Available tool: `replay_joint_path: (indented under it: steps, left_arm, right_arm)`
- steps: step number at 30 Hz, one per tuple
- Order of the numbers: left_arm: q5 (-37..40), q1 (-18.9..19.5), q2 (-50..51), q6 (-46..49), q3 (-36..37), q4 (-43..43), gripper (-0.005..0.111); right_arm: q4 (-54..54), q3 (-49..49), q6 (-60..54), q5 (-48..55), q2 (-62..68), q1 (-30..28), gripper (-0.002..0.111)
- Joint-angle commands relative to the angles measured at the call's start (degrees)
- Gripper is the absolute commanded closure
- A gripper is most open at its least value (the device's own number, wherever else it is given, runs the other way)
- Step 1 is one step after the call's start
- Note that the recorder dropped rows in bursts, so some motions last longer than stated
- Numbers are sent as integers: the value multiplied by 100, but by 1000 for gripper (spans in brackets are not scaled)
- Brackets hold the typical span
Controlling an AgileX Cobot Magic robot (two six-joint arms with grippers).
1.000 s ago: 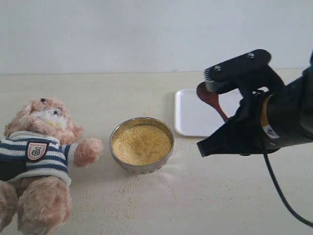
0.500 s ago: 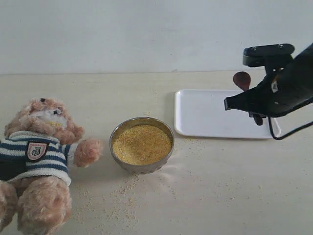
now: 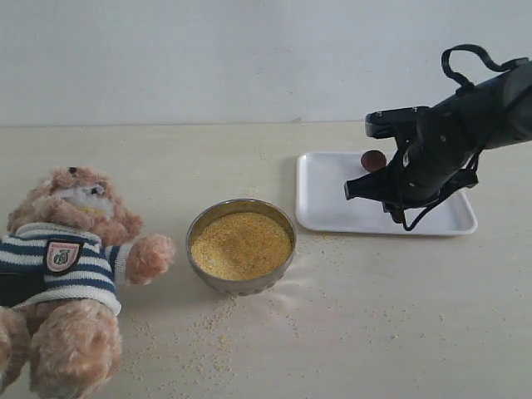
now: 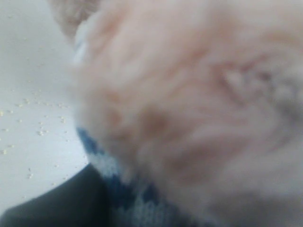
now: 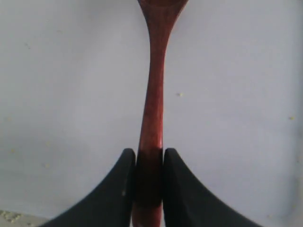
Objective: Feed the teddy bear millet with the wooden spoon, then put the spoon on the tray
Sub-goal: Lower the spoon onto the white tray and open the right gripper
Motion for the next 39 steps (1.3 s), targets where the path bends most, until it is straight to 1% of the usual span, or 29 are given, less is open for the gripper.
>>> replay_joint_path:
  steps: [1, 8, 11, 20, 24, 28, 30, 31, 32, 33, 34, 35, 36, 37, 38, 39]
  left_arm:
    - [165, 21, 2, 56, 1, -83, 102]
    - [165, 21, 2, 56, 1, -83, 102]
    - [165, 21, 2, 56, 1, -83, 102]
    - [165, 21, 2, 56, 1, -83, 102]
    - [165, 21, 2, 56, 1, -83, 102]
    - [165, 21, 2, 56, 1, -83, 102]
    - [165, 21, 2, 56, 1, -83, 102]
    - [165, 21, 2, 56, 1, -83, 102]
    - [165, 21, 2, 56, 1, -83, 102]
    - [165, 21, 2, 56, 1, -83, 102]
    - [165, 21, 2, 56, 1, -83, 102]
    - [165, 21, 2, 56, 1, -83, 102]
    - [165, 21, 2, 56, 1, -83, 102]
    - [165, 21, 2, 56, 1, -83, 102]
    - [165, 21, 2, 56, 1, -83, 102]
    - [165, 21, 2, 56, 1, -83, 102]
  right_arm:
    - [24, -44, 102, -156, 103, -83, 106]
    - [52, -44, 102, -244, 204, -83, 81]
    - [52, -44, 92, -284, 204, -83, 75]
    - [69, -44, 25, -337, 97, -94, 74]
    - [36, 169, 25, -689, -262, -94, 74]
    - [4, 763, 155, -1587, -817, -94, 75]
    - [4, 1177, 216, -2066, -1197, -94, 81]
    - [4, 1615, 219, -2417, -1627, -94, 94]
    - [4, 1860, 219, -2582, -1854, -94, 100]
    - [16, 2382, 231, -3048, -2325, -94, 108]
    - [24, 2599, 243, -3329, -2513, -94, 108]
    - [24, 3140, 271, -3921, -2993, -94, 108]
    - [24, 3353, 284, -4174, -3189, -94, 108]
    - [30, 3867, 352, -4688, -3681, -94, 108]
    - [30, 4053, 444, -4814, -3883, -94, 108]
    - [30, 4446, 584, -4887, -4364, -94, 108]
